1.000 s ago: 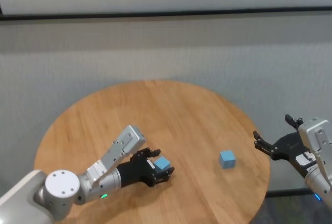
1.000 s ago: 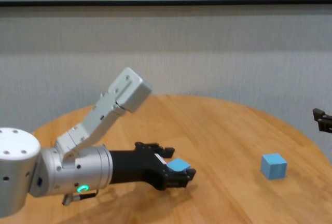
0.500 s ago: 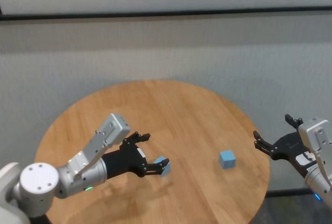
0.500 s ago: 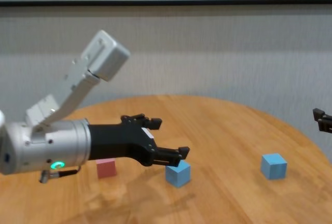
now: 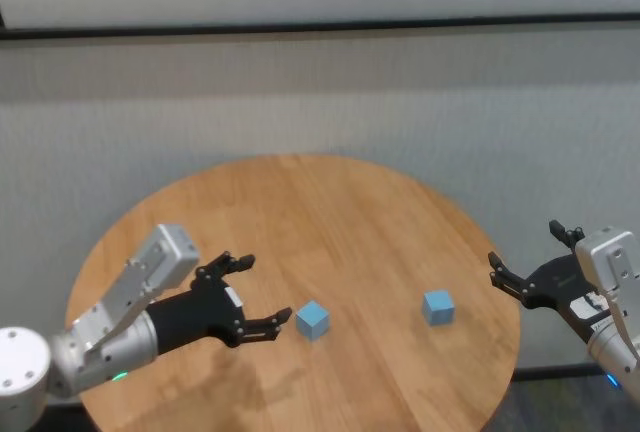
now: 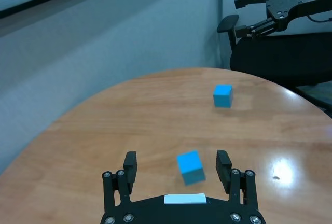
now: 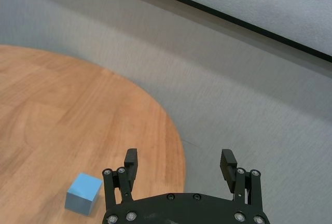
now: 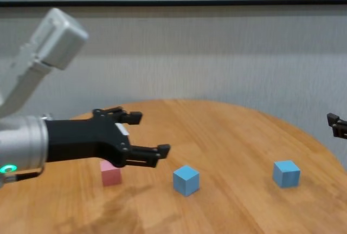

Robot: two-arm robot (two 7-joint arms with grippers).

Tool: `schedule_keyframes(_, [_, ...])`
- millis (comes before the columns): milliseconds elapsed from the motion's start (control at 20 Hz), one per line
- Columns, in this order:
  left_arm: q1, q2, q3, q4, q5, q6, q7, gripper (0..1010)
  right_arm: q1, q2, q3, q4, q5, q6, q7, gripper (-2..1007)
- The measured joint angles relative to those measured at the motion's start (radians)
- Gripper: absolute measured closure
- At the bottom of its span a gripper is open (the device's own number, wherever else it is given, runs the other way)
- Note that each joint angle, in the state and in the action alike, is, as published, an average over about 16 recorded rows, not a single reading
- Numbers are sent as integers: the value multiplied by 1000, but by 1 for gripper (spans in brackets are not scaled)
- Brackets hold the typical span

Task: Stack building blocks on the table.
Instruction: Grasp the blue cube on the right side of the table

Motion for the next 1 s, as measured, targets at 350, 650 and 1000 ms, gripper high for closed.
schedule_keyframes(350, [47,59,-22,-59,-22,-10,2,10,0,-2,0,-1,2,3,9,1])
schedule_keyframes(650, [56,72,-27,-65,-26,-14,2,10,-2,-12,8,-9,23,30,34,1])
schedule_keyframes(1000, [53,67,-26,-60,-25,-15,1,10,-3,-40,21,-21,64,92,76,1])
